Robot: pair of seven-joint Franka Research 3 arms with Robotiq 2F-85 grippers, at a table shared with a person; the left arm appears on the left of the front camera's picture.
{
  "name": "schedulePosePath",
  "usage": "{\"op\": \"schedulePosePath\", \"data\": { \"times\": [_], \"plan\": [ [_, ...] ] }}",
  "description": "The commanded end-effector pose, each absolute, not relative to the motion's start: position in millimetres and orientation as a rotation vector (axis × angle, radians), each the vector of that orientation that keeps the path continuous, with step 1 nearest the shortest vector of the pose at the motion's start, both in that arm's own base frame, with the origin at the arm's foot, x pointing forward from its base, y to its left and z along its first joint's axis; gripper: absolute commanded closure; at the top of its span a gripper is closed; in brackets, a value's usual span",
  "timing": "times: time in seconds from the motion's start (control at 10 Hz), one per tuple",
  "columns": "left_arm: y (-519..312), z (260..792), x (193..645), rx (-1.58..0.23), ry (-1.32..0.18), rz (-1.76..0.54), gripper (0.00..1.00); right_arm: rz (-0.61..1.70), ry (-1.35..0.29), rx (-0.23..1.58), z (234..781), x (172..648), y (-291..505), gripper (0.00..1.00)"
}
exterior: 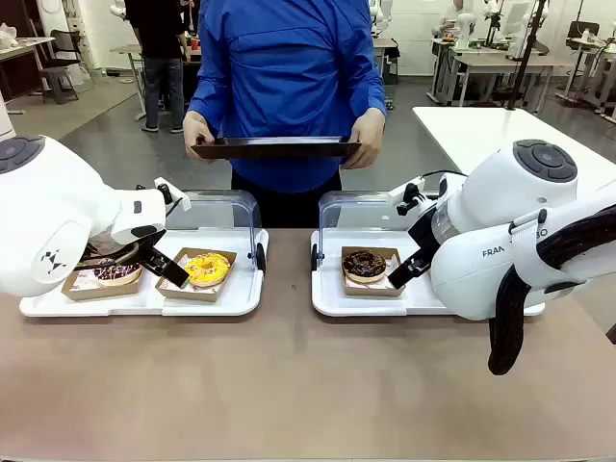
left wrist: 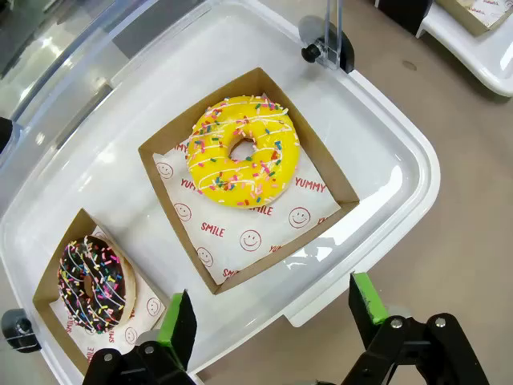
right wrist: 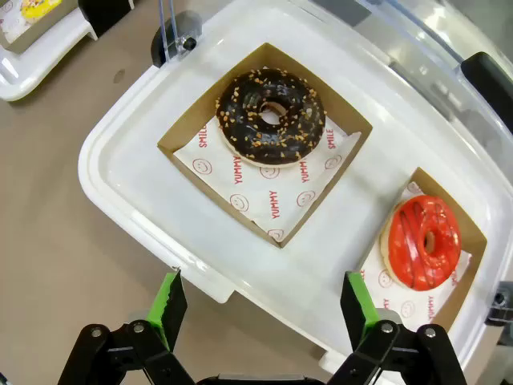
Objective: Provide the desired donut to the person.
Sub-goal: Pick up and lift the Paper togo box containing the Donut pointed at by the person.
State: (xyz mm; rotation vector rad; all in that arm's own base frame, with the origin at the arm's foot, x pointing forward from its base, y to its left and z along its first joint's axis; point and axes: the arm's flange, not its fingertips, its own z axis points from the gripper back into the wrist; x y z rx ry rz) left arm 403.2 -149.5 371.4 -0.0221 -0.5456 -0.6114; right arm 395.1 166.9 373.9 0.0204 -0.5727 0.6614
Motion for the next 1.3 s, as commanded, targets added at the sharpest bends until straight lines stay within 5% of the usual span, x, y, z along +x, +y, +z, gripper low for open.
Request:
{"op": "schedulePosePath", "data": {
  "times": [0.0,1.2],
  "plan": [
    [-149.5,371.4,403.2,-0.022,-0.546,-0.612,0.00,0.661,-0.573,0.020,373.9,395.1,166.9,0.00],
    [-149.5,371.4,403.2,-0.022,-0.546,-0.612,0.00,0.661,-0.573,0.020,373.9,395.1,166.9,0.00]
  ]
}}
